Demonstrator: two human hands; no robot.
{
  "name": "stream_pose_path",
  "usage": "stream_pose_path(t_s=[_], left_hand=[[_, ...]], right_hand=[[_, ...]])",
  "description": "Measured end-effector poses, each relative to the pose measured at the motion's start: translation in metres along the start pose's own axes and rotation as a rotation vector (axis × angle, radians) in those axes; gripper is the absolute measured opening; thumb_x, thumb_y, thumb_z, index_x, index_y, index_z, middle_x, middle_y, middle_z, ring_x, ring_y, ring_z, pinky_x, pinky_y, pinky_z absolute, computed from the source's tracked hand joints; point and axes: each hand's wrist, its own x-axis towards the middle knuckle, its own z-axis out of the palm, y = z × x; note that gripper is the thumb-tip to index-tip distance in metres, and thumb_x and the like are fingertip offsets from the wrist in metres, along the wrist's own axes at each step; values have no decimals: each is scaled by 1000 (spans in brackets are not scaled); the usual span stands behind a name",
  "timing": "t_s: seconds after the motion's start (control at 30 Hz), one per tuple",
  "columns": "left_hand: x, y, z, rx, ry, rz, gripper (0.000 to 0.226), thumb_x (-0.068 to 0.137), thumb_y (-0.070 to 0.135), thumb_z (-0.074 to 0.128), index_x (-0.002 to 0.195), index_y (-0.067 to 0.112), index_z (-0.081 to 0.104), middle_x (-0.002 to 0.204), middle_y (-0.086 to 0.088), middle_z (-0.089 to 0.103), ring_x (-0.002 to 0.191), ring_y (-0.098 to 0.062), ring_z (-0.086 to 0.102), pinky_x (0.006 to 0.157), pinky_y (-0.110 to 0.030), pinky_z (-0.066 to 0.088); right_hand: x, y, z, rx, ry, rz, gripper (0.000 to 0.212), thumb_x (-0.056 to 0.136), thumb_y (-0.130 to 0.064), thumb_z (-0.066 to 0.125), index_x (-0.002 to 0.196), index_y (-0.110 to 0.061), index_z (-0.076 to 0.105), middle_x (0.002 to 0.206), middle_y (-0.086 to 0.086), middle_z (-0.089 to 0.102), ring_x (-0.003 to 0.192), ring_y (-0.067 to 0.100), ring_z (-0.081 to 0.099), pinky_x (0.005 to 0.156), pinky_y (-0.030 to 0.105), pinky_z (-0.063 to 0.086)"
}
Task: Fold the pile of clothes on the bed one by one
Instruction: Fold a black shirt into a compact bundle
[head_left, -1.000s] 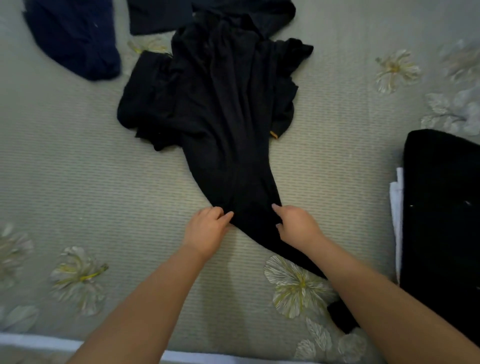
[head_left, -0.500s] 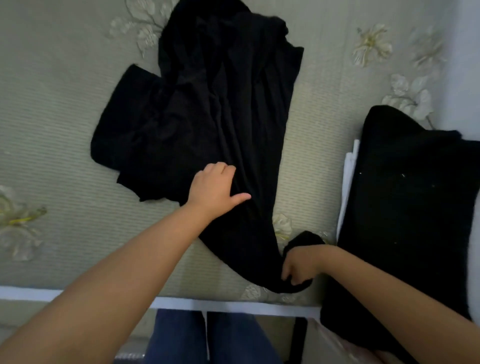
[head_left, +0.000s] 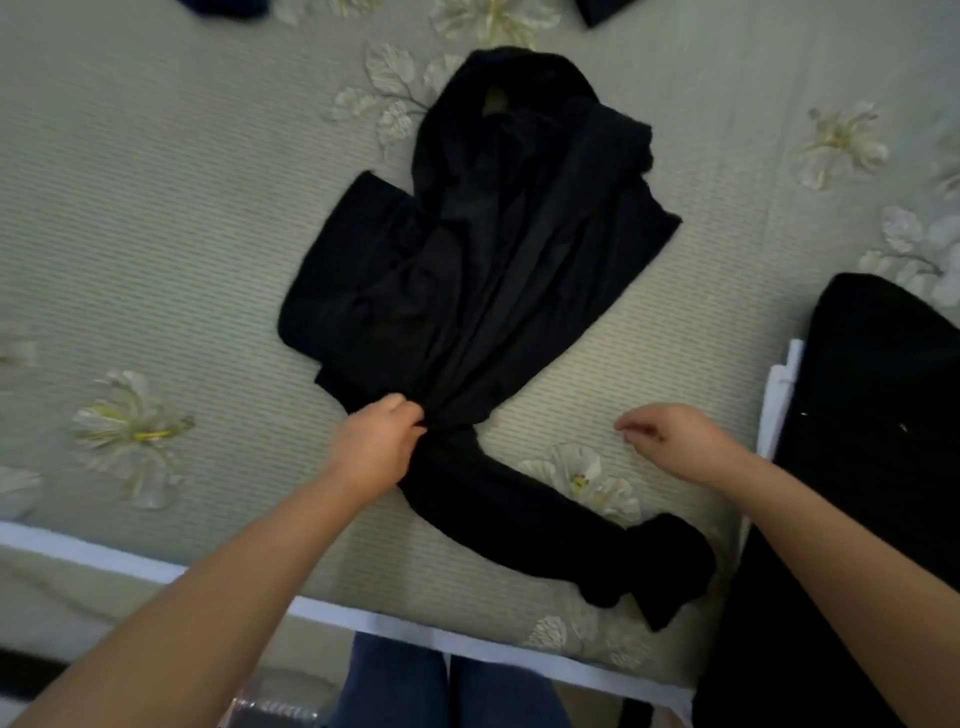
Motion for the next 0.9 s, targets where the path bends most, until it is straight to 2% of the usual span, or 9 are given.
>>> stream_pose_path(t_s=[0.13,0.27,0.37,0.43,0.5,0.53,0.67,0.8,0.9], left_hand=[[-40,-73,-50,78,93,-120,8,74,-7,68,82,-8,66,77,-26,61,67,-41,62,55,-42,48],[-65,-111,-55,371,-375,-124,28,95,28,42,116,16,56,113,-5,55,104,-21,55,79,-28,41],[-68,-115,-53,198,-272,-234,28,92,31,47,112,18,60,109,-2,57,101,-20,56,77,-26,41],[-66,-116,-53,-58,38,-300,26,87,29,54,100,10,66,96,-7,62,92,-25,59,71,-27,40],[-59,-118,-56,-214,333,-395,26,84,24,61,99,3,65,95,-15,63,92,-31,58,74,-33,42],[-52,-119,-57,-251,423,-481,31,84,23,63,107,1,62,101,-17,61,98,-33,55,79,-37,43],[-17,-128,-61,-371,374,-729,55,86,30,59,129,0,43,126,-19,51,117,-33,46,94,-39,37],[-11,-114,-54,-493,410,-547,43,86,8,59,127,3,49,117,-17,59,108,-32,54,84,-30,39],[-21,-96,-40,-453,269,-295,43,84,6,61,126,4,53,115,-17,61,106,-30,56,88,-29,38]], right_hand=[[33,-47,-4,-74,220,-145,24,88,-3,54,109,1,65,110,18,65,100,30,60,85,25,38],[58,-109,-14,-161,492,-482,18,69,13,68,86,8,69,76,24,66,70,39,65,65,43,53],[91,-159,-16,-320,625,-649,25,71,-4,72,95,3,68,91,22,66,85,38,64,75,46,49],[118,-191,-21,-403,506,-503,45,84,-26,62,125,-7,54,128,16,53,125,32,44,104,51,26],[144,-211,-27,-520,332,-315,62,90,-43,48,142,-15,29,147,7,31,140,24,16,110,55,-1],[154,-217,-30,-603,270,-252,63,90,-47,44,142,-16,27,146,7,32,140,24,15,109,58,-6],[146,-222,-33,-859,145,-251,28,92,-25,41,114,-16,57,107,4,62,112,23,51,112,51,-3],[89,-178,-17,-870,133,-331,13,85,-18,42,81,-20,55,93,0,64,98,21,57,108,35,15],[44,-138,-10,-927,-64,-81,15,83,-19,44,73,-25,51,92,-6,66,93,15,60,95,30,27]])
